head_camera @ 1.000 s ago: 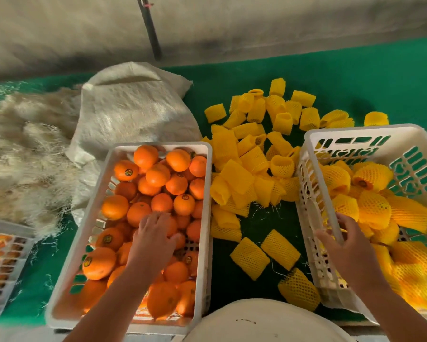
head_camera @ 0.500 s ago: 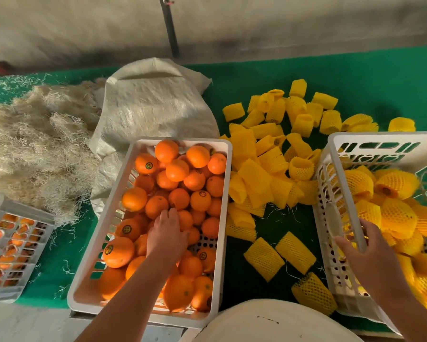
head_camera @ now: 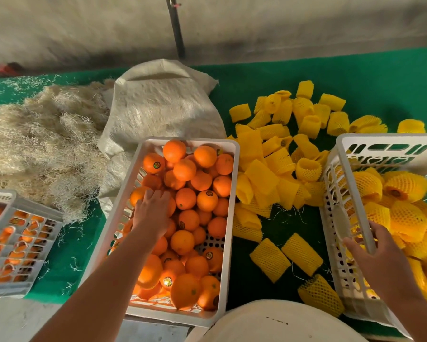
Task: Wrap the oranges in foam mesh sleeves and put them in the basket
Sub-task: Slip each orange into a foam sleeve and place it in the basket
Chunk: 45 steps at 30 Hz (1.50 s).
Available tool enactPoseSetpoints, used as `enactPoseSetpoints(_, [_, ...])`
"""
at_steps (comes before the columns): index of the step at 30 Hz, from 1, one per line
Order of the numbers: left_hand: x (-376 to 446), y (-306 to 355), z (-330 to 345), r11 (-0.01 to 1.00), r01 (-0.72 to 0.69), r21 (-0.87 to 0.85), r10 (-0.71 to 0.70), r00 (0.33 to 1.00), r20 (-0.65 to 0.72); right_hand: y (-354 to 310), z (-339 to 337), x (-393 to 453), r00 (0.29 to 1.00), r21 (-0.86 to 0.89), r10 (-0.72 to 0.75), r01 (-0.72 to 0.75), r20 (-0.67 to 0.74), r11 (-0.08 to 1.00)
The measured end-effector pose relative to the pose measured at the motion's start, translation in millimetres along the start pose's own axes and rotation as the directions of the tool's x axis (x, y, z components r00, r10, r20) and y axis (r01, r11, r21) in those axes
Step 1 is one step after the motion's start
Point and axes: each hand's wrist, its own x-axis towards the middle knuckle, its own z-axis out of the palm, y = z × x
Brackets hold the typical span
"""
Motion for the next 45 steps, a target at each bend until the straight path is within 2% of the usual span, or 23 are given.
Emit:
enactPoseSetpoints(3, [3,0,1,0.999,0.011,0.03,-0.01,1.0,-0.01,0,0,0,1.0,-0.004,0.0,0.0,-0.001,1.0])
enactPoseSetpoints(5, [2,0,1,0.999,0.024,-0.023,-0.025,1.0,-0.017,-2,0,0,1.0,-0.01,0.002,-0.002,-0.004,1.0])
enactPoseSetpoints(8, [-7,-2,1,0.971,0.027,-0.238,-0.044,0.997,-0.07,-3,-1,-1,1.0,-0.018,0.002,-0.002,-0.011,1.0])
enactPoseSetpoints(10, [-16,-1,1,0.892,0.069,-0.447,-0.118,0.989,-0.084,-3,-1,-1,1.0,-0.017,0.003,-0.003,-0.011,1.0])
enactPoseSetpoints(11, [-22,1,0,0.819,0.11,-0.563,-0.173,0.983,-0.06,-4,-2,-1,1.0,-0.014,0.005,-0.005,-0.009,1.0])
enactPoseSetpoints(13, [-36,8,-7,0.599,0.197,-0.776,-0.264,0.964,0.041,-4,-2,-1,1.0,-0.009,0.004,-0.004,-0.01,1.0])
enactPoseSetpoints(14, [-42,13,-13,0.441,0.245,-0.863,-0.289,0.95,0.121,-3,-2,-1,1.0,-0.01,0.003,-0.003,-0.012,1.0])
enactPoseSetpoints(16, [-54,26,-25,0.034,0.328,-0.944,-0.23,0.922,0.312,-2,-1,-1,1.0,-0.02,0.002,-0.002,-0.013,1.0])
enactPoseSetpoints(18, [-62,40,-34,-0.3,0.376,-0.877,-0.048,0.912,0.407,1,0,0,1.0,-0.031,-0.001,0.0,-0.015,1.0])
enactPoseSetpoints(20, [-68,58,-45,-0.523,0.406,-0.749,0.126,0.906,0.404,3,2,1,1.0,-0.053,-0.014,0.012,-0.025,0.999])
enactPoseSetpoints(22, [-72,77,-55,-0.654,0.494,-0.573,0.276,0.861,0.428,2,2,0,0.998,-0.085,-0.036,0.032,-0.046,0.996])
enactPoseSetpoints(23, [-74,85,-59,-0.672,0.547,-0.5,0.351,0.829,0.436,1,2,-1,0.997,-0.097,-0.043,0.038,-0.06,0.995])
enactPoseSetpoints(26, [-79,104,-64,-0.638,0.653,-0.408,0.527,0.757,0.387,-9,0,-7,0.981,-0.19,-0.155,0.131,-0.119,0.973])
enactPoseSetpoints(29, [-82,120,-64,-0.604,0.658,-0.45,0.559,0.752,0.35,-25,1,-17,0.937,-0.257,-0.33,0.292,-0.118,0.921])
enactPoseSetpoints(32, [-84,135,-60,-0.516,0.668,-0.535,0.551,0.738,0.39,-39,15,-25,0.896,-0.236,-0.444,0.425,-0.028,0.874])
enactPoseSetpoints(35, [-86,146,-57,-0.43,0.677,-0.597,0.519,0.727,0.451,-44,37,-26,0.884,-0.142,-0.439,0.461,0.162,0.876])
enactPoseSetpoints(36, [-88,149,-55,-0.368,0.646,-0.669,0.498,0.745,0.444,-43,44,-24,0.877,-0.134,-0.408,0.45,0.253,0.883])
enactPoseSetpoints(37, [-90,152,-54,-0.249,0.575,-0.779,0.474,0.774,0.42,-41,52,-22,0.866,-0.148,-0.361,0.43,0.345,0.891])
enactPoseSetpoints(39, [-98,157,-50,0.124,0.286,-0.95,0.439,0.843,0.312,-36,65,-17,0.832,-0.254,-0.22,0.389,0.51,0.885])
enactPoseSetpoints(40, [-104,161,-47,0.302,0.103,-0.948,0.45,0.861,0.237,-34,69,-14,0.814,-0.336,-0.14,0.381,0.564,0.861])
enactPoseSetpoints(41, [-108,165,-42,0.439,-0.063,-0.896,0.48,0.86,0.174,-31,73,-12,0.8,-0.415,-0.069,0.38,0.596,0.827])
enactPoseSetpoints(43, [-115,173,-35,0.589,-0.268,-0.762,0.535,0.836,0.12,-22,79,-9,0.784,-0.523,0.028,0.386,0.62,0.76])
enactPoseSetpoints(45, [-119,177,-28,0.646,-0.381,-0.661,0.574,0.814,0.092,-10,85,-8,0.767,-0.589,0.124,0.368,0.63,0.72])
